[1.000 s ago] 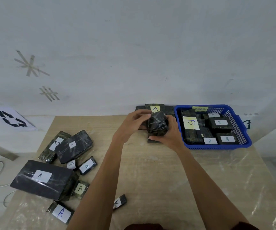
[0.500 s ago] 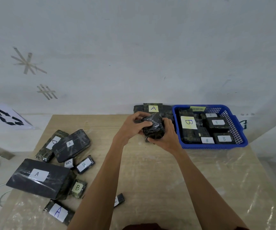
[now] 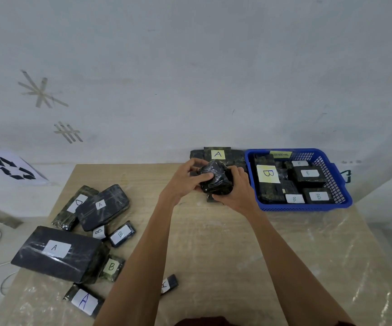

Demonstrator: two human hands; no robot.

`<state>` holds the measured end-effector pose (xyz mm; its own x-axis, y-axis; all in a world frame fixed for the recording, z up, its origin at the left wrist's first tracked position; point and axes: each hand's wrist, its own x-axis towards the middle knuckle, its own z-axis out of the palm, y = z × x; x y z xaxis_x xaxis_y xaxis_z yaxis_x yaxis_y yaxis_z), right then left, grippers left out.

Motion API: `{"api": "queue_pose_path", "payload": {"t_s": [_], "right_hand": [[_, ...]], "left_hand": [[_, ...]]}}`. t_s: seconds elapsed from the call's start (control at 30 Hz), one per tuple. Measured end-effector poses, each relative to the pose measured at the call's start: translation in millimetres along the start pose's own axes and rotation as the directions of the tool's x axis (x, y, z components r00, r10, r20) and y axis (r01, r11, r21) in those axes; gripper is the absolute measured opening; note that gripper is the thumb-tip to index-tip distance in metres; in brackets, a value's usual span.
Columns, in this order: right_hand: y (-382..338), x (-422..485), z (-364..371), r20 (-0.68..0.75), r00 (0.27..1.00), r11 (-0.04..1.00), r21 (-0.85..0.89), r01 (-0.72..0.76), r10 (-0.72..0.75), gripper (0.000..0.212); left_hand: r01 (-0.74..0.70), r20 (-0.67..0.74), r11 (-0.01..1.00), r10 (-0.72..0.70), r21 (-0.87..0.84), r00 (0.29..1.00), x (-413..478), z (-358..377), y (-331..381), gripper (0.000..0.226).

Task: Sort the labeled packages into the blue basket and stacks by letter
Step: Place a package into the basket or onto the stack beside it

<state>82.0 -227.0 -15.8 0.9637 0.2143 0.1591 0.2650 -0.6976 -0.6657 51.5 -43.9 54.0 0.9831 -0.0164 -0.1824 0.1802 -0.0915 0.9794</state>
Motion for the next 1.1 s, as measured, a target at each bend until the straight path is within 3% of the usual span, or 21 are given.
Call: {"api": "queue_pose_path", "payload": {"t_s": [0.2, 0.33, 0.43, 0.53, 0.6, 0.67, 0.8, 1.1], "right_hand": [[-1, 3, -3, 0.004, 1.0, 0.988, -0.152, -0.011, 0.012, 0.083], [-5, 10, -4, 0.037, 0.999, 0.981, -0.193, 0.034, -0.028, 0.092], [-2, 8, -4, 0.088, 0.995, 0.999, 0.018, 0.045, -0.046, 0.109], [-2, 3, -11, 0.124, 0.987, 0.882, 0.446, -0.151, 0.106, 0.117], [-2, 4, -16, 0.196, 0.947, 0.736, 0.596, -0.321, 0.254, 0.109], [-1, 5, -19, 0.301, 0.897, 0.637, 0.631, -0.443, 0.325, 0.094], [-9, 5, -19, 0.352, 0.874, 0.517, 0.707, -0.483, 0.335, 0.05], [-21, 2, -22, 0.229, 0.944, 0.62, 0.713, -0.328, 0.236, 0.038]], "left_hand": [[0.05, -0.027, 0.999, -0.051, -0.014, 0.998, 0, 3, -6, 0.025], [0.107, -0.115, 0.994, -0.104, 0.015, 0.988, 5, 12, -11, 0.033], [0.118, -0.182, 0.993, -0.116, 0.001, 0.976, 10, 10, -17, 0.027], [0.135, -0.216, 0.989, -0.145, -0.057, 0.966, 11, 4, -22, 0.02], [0.119, -0.215, 0.986, -0.142, -0.117, 0.966, 8, 1, -23, 0.02], [0.106, -0.194, 0.986, -0.131, -0.131, 0.972, 7, 0, -25, 0.022], [0.098, -0.156, 0.986, -0.119, -0.138, 0.981, 8, 3, -25, 0.023], [0.238, -0.153, 0.969, -0.245, -0.06, 0.958, 9, -2, -21, 0.032]]}}
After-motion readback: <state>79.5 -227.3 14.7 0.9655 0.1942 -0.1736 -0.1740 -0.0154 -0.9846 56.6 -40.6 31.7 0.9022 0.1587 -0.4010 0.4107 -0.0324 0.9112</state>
